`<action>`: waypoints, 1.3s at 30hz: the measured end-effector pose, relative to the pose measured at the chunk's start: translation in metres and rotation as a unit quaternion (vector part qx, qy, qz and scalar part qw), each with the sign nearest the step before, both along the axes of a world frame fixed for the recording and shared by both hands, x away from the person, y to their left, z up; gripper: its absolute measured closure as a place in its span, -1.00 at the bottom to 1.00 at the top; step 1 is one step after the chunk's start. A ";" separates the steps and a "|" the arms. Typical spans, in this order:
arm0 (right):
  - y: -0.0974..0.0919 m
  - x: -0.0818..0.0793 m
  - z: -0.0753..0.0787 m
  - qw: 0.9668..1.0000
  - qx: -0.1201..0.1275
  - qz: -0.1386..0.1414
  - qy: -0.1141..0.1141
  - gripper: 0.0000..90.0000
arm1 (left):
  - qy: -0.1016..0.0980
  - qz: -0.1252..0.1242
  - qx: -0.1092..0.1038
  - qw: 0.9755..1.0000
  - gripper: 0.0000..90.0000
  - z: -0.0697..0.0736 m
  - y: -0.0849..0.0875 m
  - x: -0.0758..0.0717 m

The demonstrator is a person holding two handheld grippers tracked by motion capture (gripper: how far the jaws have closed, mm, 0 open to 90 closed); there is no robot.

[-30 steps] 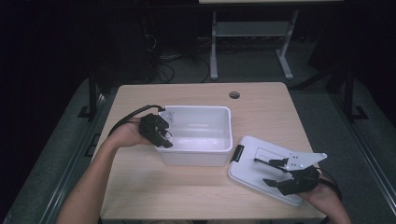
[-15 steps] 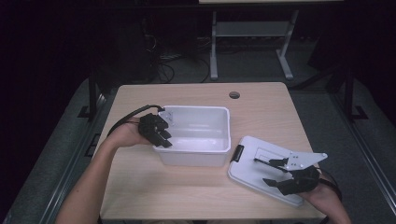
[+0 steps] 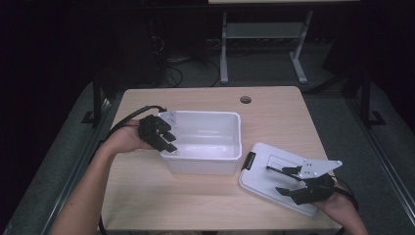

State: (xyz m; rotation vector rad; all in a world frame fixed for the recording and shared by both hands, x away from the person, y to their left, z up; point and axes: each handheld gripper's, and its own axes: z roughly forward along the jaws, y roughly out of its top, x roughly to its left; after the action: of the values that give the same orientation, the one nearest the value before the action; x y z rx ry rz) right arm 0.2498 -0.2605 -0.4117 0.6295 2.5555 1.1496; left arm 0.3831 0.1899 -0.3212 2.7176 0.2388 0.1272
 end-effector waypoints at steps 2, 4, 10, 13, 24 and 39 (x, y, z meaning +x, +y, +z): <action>0.000 0.000 0.000 1.000 0.000 0.000 -0.001 -0.30 | -0.004 0.001 -0.007 1.000 0.27 0.005 0.003 -0.003; 0.001 -0.001 0.000 1.000 0.000 0.002 -0.003 -0.30 | -0.010 0.005 -0.005 1.000 0.27 0.009 0.006 -0.007; 0.003 -0.002 0.003 1.000 -0.002 0.005 -0.006 -0.31 | -0.016 0.011 -0.011 1.000 0.24 0.020 0.018 -0.024; 0.003 -0.002 0.004 1.000 0.000 0.006 -0.011 -0.31 | -0.026 0.015 -0.016 0.999 0.24 0.025 0.026 -0.035; 0.010 -0.003 0.008 1.000 -0.003 0.007 -0.011 -0.31 | -0.053 0.016 -0.024 0.998 0.24 0.031 0.048 -0.076; 0.011 -0.004 0.007 1.000 0.000 0.005 -0.009 -0.31 | -0.051 0.018 -0.026 0.998 0.23 -0.001 0.058 -0.104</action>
State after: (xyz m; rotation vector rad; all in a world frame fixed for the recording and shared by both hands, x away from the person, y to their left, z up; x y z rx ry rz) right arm 0.2459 -0.2496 -0.4046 0.6045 2.5461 1.1541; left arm 0.2794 0.2477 -0.3222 2.6467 0.2577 0.2648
